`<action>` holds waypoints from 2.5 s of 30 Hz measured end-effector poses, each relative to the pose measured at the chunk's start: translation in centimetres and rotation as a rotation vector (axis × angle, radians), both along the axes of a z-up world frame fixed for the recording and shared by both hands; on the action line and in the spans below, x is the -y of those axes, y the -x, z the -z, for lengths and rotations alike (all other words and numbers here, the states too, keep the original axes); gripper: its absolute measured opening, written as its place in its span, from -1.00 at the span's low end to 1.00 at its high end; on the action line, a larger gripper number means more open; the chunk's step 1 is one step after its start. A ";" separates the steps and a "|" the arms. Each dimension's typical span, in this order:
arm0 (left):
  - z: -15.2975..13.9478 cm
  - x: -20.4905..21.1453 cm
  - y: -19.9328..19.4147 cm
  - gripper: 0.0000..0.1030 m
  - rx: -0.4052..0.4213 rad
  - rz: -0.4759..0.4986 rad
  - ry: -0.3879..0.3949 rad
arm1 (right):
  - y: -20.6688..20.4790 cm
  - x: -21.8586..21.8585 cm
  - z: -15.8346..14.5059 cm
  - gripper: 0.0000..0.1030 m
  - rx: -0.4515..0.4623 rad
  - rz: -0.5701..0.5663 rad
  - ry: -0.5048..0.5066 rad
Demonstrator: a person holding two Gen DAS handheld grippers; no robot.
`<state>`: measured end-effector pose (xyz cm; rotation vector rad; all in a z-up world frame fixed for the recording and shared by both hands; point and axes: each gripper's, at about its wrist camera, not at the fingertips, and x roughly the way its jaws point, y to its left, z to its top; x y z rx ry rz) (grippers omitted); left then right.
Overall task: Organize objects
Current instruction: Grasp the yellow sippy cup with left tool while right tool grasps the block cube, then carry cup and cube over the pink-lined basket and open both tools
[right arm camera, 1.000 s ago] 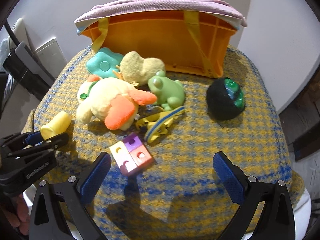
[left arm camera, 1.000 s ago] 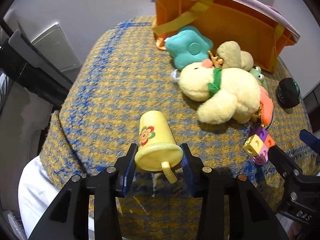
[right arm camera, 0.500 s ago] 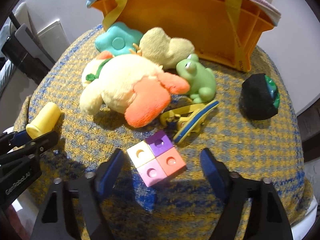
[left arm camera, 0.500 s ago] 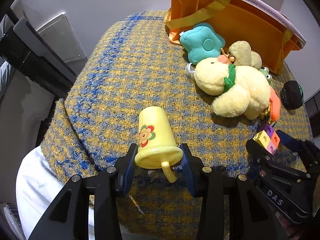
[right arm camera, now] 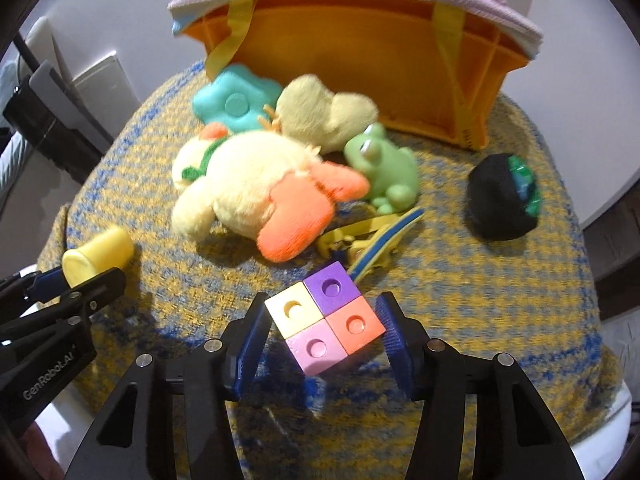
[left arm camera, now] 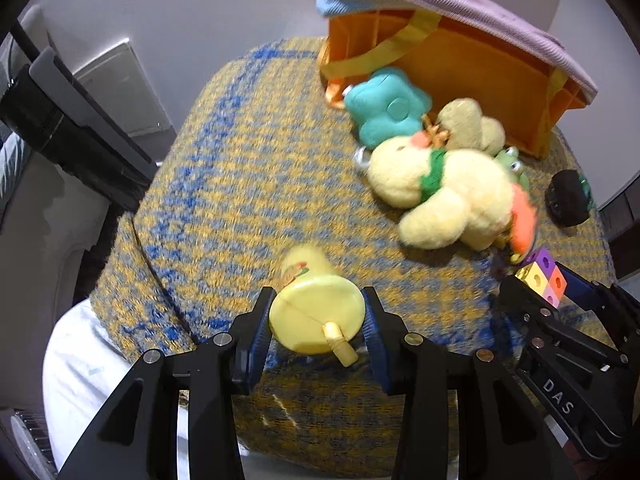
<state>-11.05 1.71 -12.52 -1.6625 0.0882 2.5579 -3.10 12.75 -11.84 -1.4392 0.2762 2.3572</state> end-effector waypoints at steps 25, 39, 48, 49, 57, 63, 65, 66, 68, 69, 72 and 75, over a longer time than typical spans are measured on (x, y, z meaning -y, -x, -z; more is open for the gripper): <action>-13.5 -2.0 1.2 -0.19 -0.239 0.077 -0.042 | 1.2 -5.8 -14.4 0.05 -0.264 0.081 -0.109; -16.7 -3.5 6.4 -0.19 -0.301 0.108 -0.045 | 5.3 -9.0 -17.7 0.05 -0.326 0.088 -0.157; -17.5 -3.6 10.7 -0.19 -0.311 0.121 -0.054 | 8.9 -11.0 -18.8 0.05 -0.333 0.091 -0.183; -17.4 -3.7 11.1 -0.19 -0.305 0.125 -0.057 | 9.4 -11.3 -18.8 0.05 -0.330 0.090 -0.183; -16.7 -4.6 13.5 -0.19 -0.291 0.148 -0.059 | 11.8 -13.0 -18.0 0.05 -0.294 0.096 -0.178; -16.5 -4.8 14.1 0.27 -0.289 0.139 -0.052 | 12.3 -14.2 -17.2 0.06 -0.277 0.103 -0.153; -16.6 -4.8 14.0 0.50 -0.299 0.133 -0.043 | 12.3 -14.3 -17.3 0.10 -0.278 0.109 -0.159; -16.7 -4.8 14.0 0.52 -0.304 0.132 -0.036 | 12.2 -14.4 -17.4 0.26 -0.281 0.116 -0.166; -16.8 -4.7 13.9 0.57 -0.307 0.131 -0.026 | 11.9 -14.5 -17.6 0.50 -0.289 0.131 -0.181; -16.8 -4.5 13.9 0.64 -0.305 0.128 -0.026 | 11.9 -14.4 -17.6 0.56 -0.293 0.136 -0.186; -16.8 -3.9 14.0 0.69 -0.300 0.108 -0.027 | 11.8 -14.6 -17.9 0.59 -0.291 0.148 -0.193; -17.0 -3.4 13.9 0.71 -0.301 0.092 -0.027 | 11.6 -14.9 -17.8 0.61 -0.290 0.155 -0.195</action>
